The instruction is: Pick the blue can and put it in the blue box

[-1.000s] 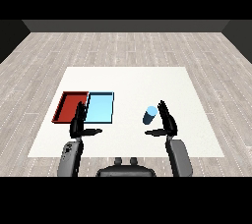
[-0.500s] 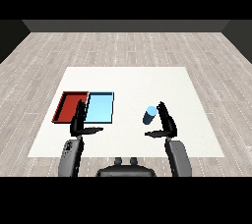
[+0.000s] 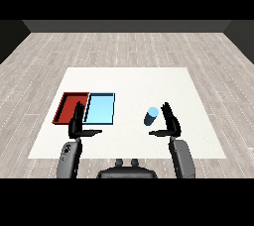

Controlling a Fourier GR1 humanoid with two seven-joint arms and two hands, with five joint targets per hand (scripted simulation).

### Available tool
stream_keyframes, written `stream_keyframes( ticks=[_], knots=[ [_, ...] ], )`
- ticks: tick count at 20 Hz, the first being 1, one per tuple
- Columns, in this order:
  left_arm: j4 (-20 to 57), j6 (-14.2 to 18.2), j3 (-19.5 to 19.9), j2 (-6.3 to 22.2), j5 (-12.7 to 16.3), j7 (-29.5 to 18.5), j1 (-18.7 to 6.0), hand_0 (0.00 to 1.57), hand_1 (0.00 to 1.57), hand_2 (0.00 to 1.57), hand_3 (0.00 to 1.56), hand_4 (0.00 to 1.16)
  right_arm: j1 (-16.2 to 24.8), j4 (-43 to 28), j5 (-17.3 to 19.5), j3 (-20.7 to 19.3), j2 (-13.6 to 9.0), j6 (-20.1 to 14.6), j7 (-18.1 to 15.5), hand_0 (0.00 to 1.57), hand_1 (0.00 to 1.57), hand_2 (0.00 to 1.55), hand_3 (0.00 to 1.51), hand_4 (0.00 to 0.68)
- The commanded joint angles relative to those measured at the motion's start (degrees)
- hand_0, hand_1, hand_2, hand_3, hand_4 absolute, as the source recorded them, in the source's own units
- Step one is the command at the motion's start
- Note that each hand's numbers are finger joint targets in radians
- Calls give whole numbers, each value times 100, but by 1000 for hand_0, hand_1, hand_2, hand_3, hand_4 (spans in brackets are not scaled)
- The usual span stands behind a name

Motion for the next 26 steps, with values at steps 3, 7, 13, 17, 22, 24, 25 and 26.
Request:
stream_keyframes(
  ticks=[3,7,13,17,22,24,25,26],
  knots=[
    [-92,198,-70,-45,-150,228,15,0,0,0,0,0,-392,650,-46,-122,92,-54,-140,0,0,0,0,0],
    [-206,80,-115,-74,-31,284,95,0,0,0,0,0,-619,1044,-189,-395,-58,-71,146,0,0,0,0,0],
    [-143,136,9,42,-93,276,-138,0,0,0,0,0,-925,1491,-45,-314,113,-384,90,0,0,0,0,0],
    [-465,147,50,85,-13,553,-152,0,0,0,0,0,-1486,2307,-241,-596,14,-239,-157,0,0,0,0,0],
    [-596,61,-23,-1,112,525,29,0,0,0,0,0,-1520,2397,-444,-641,55,-215,-27,0,0,0,0,0],
    [70,99,117,74,-83,-108,-71,0,0,0,0,0,-1042,2224,-349,-461,101,-144,-229,0,0,0,0,0],
    [64,374,39,-53,-204,171,-383,0,0,0,0,0,-1388,2816,-254,-493,226,-288,-562,0,0,0,0,0],
    [-250,482,-69,-105,-311,268,-92,0,0,0,0,0,-1082,1949,-368,-334,274,-423,60,0,0,0,0,0]
  ],
)
